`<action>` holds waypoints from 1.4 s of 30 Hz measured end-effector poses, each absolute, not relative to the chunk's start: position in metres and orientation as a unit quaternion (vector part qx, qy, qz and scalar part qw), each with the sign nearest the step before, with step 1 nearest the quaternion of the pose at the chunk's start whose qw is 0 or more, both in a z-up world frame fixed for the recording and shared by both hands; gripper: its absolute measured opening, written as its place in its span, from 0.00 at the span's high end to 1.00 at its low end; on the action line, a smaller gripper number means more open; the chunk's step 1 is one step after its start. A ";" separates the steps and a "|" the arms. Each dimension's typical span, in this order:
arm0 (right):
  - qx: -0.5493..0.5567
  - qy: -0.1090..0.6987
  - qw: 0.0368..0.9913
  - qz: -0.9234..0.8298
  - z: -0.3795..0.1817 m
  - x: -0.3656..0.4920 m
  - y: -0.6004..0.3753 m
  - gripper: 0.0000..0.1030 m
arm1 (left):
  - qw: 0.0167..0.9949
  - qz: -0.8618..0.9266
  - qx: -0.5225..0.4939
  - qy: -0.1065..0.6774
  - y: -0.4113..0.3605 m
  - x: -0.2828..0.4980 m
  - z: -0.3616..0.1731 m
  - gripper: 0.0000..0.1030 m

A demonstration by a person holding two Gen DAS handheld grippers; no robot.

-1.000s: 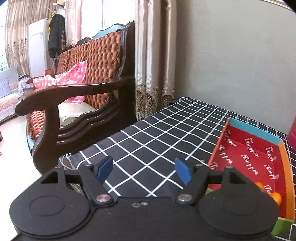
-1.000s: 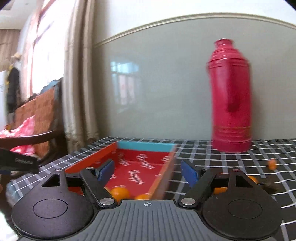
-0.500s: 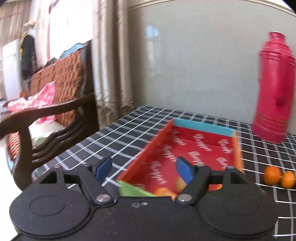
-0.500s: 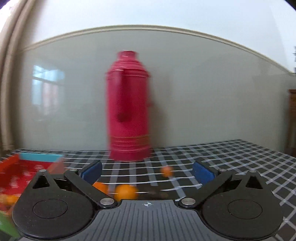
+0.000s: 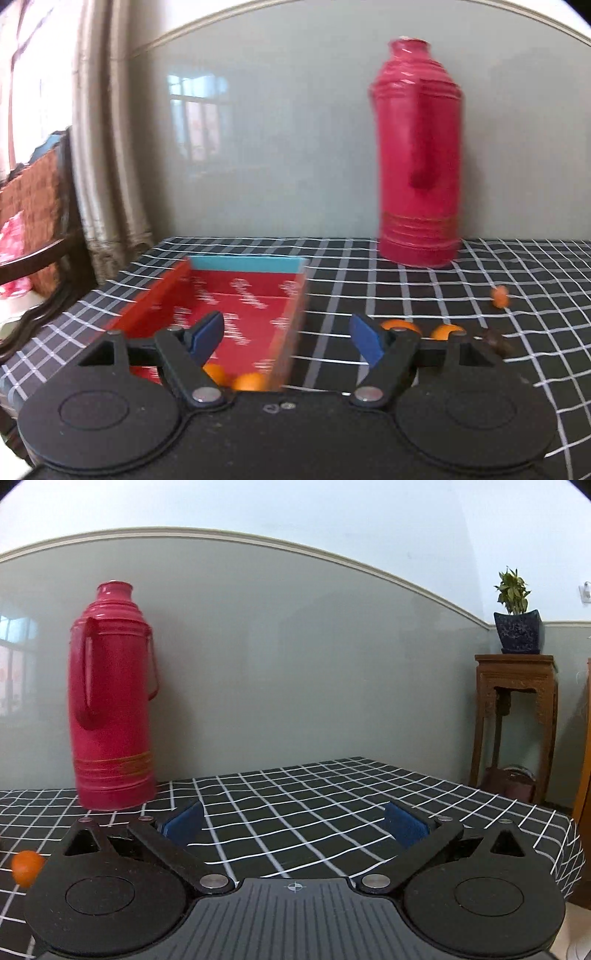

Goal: Organize fruits
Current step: 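Reach the left gripper to a mandarin and close on it, then carry the mandarin with the left gripper into the box and release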

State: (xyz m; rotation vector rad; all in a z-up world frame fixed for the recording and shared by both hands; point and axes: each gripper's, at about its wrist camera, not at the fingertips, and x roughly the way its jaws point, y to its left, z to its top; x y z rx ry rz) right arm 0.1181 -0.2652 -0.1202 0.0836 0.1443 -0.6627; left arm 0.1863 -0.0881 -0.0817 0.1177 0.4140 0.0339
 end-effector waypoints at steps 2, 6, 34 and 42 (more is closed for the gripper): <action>0.034 0.068 0.939 -0.334 -0.121 0.114 -0.273 0.00 | 0.975 0.003 0.064 0.212 -0.102 0.188 -0.087 0.36; 0.029 0.059 0.934 -0.350 -0.120 0.107 -0.289 0.00 | 0.972 -0.008 0.073 0.223 -0.120 0.194 -0.097 0.39; 0.020 0.065 0.938 -0.340 -0.123 0.101 -0.315 0.00 | 0.953 -0.067 0.011 0.297 -0.144 0.254 -0.128 0.69; 0.024 0.065 0.942 -0.328 -0.123 0.103 -0.312 0.00 | 0.951 -0.071 -0.003 0.301 -0.142 0.255 -0.129 0.69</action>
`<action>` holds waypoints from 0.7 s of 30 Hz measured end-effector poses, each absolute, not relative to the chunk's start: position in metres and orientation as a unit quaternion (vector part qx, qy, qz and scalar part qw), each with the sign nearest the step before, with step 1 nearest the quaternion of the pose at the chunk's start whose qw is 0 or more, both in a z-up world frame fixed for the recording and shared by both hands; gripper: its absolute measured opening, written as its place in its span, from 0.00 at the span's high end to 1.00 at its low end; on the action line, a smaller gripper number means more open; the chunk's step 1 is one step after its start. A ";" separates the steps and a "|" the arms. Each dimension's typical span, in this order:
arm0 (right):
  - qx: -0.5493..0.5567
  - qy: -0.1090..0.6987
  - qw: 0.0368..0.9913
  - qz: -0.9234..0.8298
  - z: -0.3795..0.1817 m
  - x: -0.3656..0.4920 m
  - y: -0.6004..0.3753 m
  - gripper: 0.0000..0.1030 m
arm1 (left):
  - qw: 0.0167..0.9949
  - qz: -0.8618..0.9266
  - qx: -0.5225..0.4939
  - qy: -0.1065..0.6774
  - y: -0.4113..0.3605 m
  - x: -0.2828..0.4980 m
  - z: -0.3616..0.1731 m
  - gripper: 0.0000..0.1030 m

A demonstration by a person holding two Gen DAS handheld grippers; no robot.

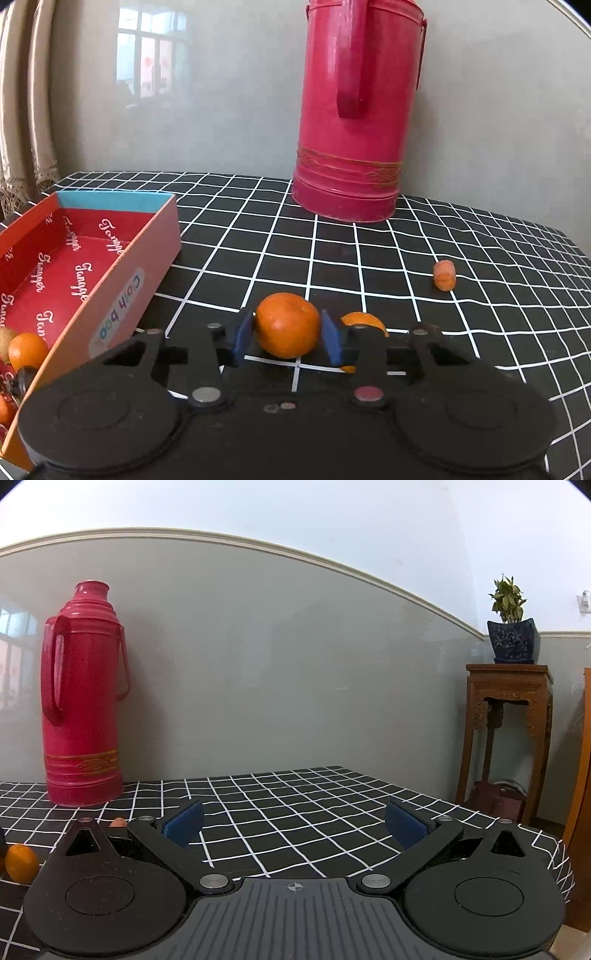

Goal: Organize fruits
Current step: 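Carry the mandarin with the left gripper into the box and release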

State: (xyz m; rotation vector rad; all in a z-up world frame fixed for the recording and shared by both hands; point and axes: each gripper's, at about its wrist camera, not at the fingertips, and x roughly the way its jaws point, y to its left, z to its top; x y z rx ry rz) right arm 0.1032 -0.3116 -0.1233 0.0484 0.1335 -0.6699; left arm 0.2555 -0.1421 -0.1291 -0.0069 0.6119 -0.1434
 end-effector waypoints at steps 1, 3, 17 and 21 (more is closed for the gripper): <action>0.024 0.066 0.942 -0.327 -0.123 0.103 -0.311 0.00 | 0.951 -0.071 -0.005 0.302 -0.142 0.256 -0.129 0.69; 0.024 0.065 0.944 -0.324 -0.123 0.104 -0.310 0.00 | 0.951 -0.070 -0.008 0.302 -0.142 0.257 -0.129 0.69; 0.031 0.056 0.951 -0.304 -0.119 0.103 -0.304 0.00 | 0.974 -0.002 0.076 0.213 -0.150 0.226 -0.116 0.72; 0.038 0.058 0.955 -0.288 -0.118 0.104 -0.299 0.00 | 0.980 0.035 0.096 0.171 -0.138 0.213 -0.105 0.72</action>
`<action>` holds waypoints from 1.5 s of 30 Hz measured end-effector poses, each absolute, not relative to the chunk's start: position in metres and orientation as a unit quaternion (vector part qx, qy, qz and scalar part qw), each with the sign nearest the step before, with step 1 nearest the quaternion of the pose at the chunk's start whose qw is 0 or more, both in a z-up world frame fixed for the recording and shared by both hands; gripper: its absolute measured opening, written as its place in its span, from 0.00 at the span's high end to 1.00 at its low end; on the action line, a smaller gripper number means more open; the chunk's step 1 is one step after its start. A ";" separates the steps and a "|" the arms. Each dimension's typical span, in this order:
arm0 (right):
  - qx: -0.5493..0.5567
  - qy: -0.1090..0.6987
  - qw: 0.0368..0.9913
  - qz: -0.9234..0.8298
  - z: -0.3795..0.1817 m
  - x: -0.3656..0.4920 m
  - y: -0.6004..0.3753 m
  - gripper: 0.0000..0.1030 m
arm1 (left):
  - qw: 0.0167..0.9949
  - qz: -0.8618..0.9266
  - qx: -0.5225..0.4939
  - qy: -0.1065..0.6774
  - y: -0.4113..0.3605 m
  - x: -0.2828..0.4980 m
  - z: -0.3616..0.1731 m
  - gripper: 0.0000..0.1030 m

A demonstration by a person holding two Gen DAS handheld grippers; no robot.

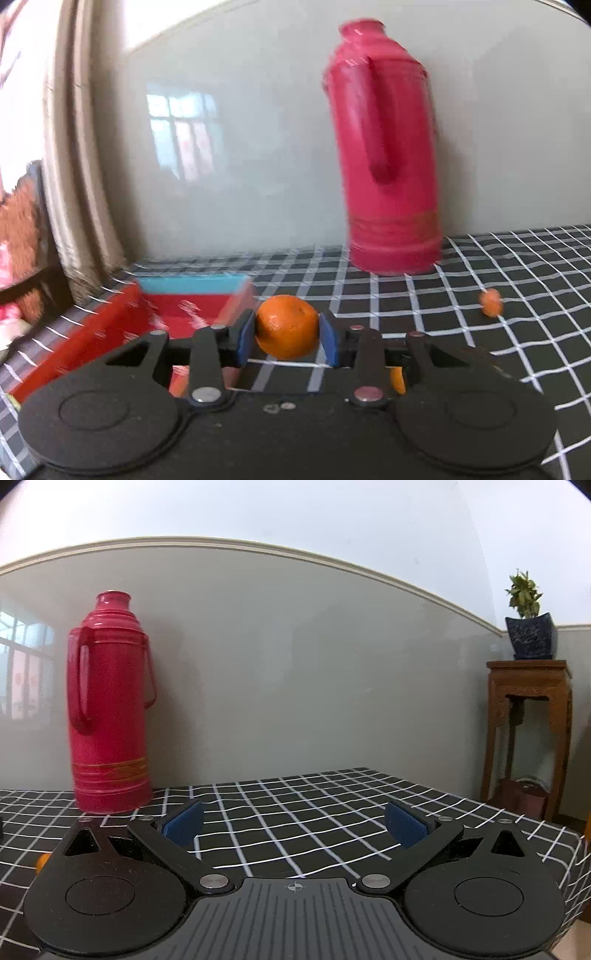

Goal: Organize fruits
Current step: 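Carry the mandarin with the left gripper into the box and release, then reach the right gripper to the dark brown fruit and grasp it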

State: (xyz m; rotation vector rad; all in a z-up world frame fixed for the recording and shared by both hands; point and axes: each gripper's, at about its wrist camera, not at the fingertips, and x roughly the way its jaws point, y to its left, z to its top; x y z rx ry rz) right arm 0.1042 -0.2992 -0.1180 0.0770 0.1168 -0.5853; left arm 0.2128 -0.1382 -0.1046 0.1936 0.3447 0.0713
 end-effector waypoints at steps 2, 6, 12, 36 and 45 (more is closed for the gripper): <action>0.037 0.057 0.957 -0.282 -0.118 0.106 -0.294 0.00 | 0.980 0.063 0.095 0.165 -0.128 0.215 -0.099 0.72; 0.033 0.060 0.961 -0.268 -0.119 0.113 -0.283 0.00 | 0.974 0.114 0.076 0.178 -0.097 0.227 -0.091 0.72; 0.032 0.069 0.967 -0.244 -0.123 0.124 -0.265 0.00 | 0.957 0.182 0.040 0.221 -0.047 0.241 -0.087 0.72; 0.065 0.158 0.978 -0.119 -0.128 0.176 -0.235 0.00 | 0.953 0.220 0.071 0.196 0.010 0.210 -0.077 0.31; 0.086 0.233 0.963 -0.109 -0.138 0.203 -0.242 0.30 | 0.953 0.236 0.086 0.171 0.037 0.200 -0.076 0.26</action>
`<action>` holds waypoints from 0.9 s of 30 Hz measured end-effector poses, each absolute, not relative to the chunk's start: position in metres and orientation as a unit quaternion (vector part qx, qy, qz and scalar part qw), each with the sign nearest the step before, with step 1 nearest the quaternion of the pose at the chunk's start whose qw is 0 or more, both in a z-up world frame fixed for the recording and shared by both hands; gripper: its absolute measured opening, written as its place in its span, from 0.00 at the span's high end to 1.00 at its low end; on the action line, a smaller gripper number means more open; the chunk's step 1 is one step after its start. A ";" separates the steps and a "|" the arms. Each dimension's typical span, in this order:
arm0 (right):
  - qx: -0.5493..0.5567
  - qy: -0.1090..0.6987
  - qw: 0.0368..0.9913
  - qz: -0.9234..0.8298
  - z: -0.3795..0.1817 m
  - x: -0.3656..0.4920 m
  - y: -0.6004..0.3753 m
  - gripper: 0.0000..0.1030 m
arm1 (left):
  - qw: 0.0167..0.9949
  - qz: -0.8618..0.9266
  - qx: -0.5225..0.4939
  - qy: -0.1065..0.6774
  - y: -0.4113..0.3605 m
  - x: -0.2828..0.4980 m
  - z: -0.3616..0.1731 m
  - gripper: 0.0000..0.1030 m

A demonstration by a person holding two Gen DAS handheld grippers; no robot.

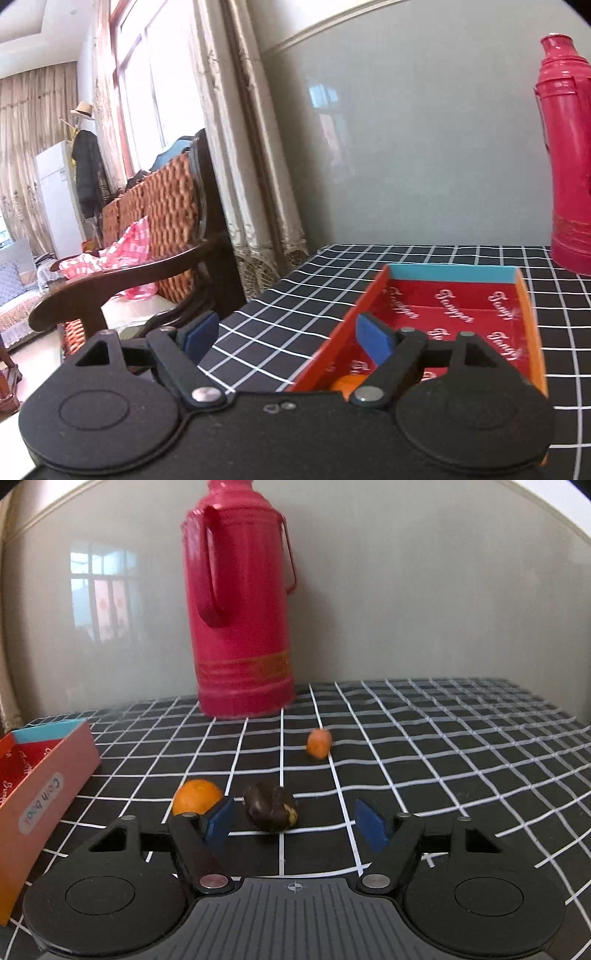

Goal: Organize fruits
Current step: 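Reach the right gripper to the dark brown fruit and grasp it, then carry the dark fruit with the right gripper into the box and release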

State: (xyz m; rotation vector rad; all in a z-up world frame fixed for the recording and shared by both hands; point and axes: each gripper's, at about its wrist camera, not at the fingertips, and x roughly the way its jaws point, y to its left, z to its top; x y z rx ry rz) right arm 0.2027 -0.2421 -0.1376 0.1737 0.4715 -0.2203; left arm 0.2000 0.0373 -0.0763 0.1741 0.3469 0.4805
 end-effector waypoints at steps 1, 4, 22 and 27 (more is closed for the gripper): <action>0.089 0.239 0.961 -0.108 -0.138 0.205 -0.243 0.30 | 0.952 0.238 0.083 0.171 0.042 0.198 -0.076 0.25; 0.092 0.256 0.957 -0.103 -0.140 0.211 -0.244 0.30 | 0.950 0.248 0.072 0.176 0.055 0.199 -0.076 0.25; 0.089 0.294 0.948 -0.089 -0.140 0.242 -0.245 0.64 | 0.944 0.265 0.042 0.192 0.085 0.194 -0.072 0.24; 0.097 0.270 0.953 -0.096 -0.137 0.227 -0.246 0.65 | 0.938 0.276 0.024 0.207 0.096 0.196 -0.072 0.24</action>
